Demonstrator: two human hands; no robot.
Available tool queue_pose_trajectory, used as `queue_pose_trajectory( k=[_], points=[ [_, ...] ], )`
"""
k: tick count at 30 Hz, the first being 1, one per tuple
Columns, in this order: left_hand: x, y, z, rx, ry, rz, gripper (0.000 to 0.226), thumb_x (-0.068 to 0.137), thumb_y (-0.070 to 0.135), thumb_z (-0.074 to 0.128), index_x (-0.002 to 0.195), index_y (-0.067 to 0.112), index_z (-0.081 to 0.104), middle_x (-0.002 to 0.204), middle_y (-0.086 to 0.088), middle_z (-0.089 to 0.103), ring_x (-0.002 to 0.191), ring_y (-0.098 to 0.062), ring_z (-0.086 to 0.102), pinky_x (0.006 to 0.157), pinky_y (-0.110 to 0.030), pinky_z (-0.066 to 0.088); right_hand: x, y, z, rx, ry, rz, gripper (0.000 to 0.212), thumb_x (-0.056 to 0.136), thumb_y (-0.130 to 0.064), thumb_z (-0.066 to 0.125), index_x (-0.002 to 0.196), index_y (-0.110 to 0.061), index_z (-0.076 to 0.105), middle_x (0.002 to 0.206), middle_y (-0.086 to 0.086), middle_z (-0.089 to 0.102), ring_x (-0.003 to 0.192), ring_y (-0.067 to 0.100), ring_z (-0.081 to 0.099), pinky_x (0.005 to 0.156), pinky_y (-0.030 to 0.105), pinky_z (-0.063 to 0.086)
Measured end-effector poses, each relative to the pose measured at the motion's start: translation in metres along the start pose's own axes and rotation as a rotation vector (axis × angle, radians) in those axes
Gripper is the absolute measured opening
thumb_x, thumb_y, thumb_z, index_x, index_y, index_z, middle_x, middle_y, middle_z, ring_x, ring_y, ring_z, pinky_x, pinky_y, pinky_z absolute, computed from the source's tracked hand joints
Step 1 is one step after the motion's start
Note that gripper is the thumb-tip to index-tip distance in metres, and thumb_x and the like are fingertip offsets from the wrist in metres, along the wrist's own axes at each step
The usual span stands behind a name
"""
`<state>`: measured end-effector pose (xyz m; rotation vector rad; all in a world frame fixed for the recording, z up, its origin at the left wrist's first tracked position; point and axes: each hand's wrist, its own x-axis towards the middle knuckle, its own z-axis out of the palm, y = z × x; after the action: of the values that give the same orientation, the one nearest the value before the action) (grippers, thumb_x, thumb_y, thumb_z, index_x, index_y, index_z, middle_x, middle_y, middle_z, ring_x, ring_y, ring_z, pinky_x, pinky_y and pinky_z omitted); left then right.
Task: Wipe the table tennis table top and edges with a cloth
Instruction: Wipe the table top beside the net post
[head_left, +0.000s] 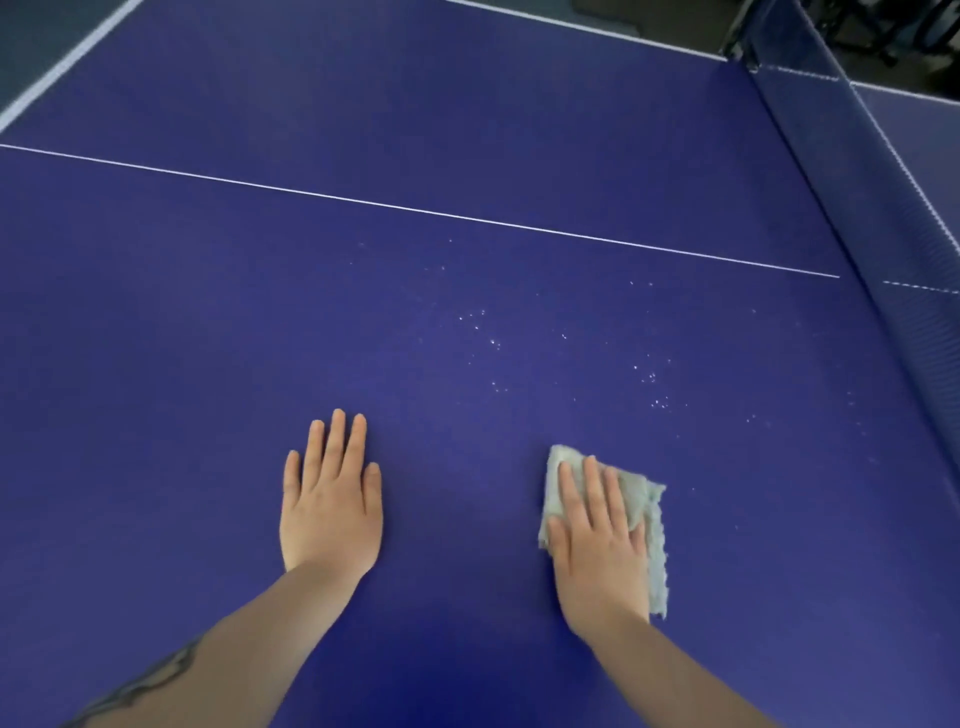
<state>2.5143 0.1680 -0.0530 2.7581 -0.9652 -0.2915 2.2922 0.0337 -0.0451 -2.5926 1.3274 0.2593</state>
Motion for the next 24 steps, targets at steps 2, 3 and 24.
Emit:
queue_pose_trajectory(
  k=[2,3,24],
  points=[
    [0.003,-0.010,-0.005,0.019,0.009,-0.042,0.061,0.094,0.041,-0.005,0.153,0.026,-0.009,0.161,0.007,-0.010,0.149,-0.014,-0.015,0.123,-0.040,-0.001,-0.011,-0.038,0.010,0.027,0.002,-0.173,0.059,0.104,-0.045,0.001,0.158,-0.027,0.017,0.165,-0.003,0.018,0.150,0.018,0.015,0.117,0.046,0.026],
    [0.004,-0.010,-0.007,0.013,0.011,-0.054,0.061,0.093,0.040,-0.005,0.152,0.026,-0.010,0.161,0.008,-0.012,0.149,-0.015,-0.015,0.123,-0.040,-0.002,-0.008,-0.056,0.013,0.041,-0.005,-0.266,0.057,0.106,-0.043,0.004,0.157,-0.026,0.023,0.162,-0.002,0.027,0.149,0.020,0.023,0.115,0.047,0.028],
    [0.012,-0.016,0.004,-0.067,0.047,-0.065,0.059,0.095,0.037,0.006,0.151,0.021,0.012,0.161,0.007,0.013,0.149,-0.013,0.004,0.119,-0.033,-0.001,0.107,-0.101,-0.013,-0.041,-0.043,-0.396,0.055,0.099,-0.048,0.000,0.150,-0.041,-0.019,0.162,-0.015,-0.019,0.148,0.006,-0.022,0.124,0.047,0.004]
  ],
)
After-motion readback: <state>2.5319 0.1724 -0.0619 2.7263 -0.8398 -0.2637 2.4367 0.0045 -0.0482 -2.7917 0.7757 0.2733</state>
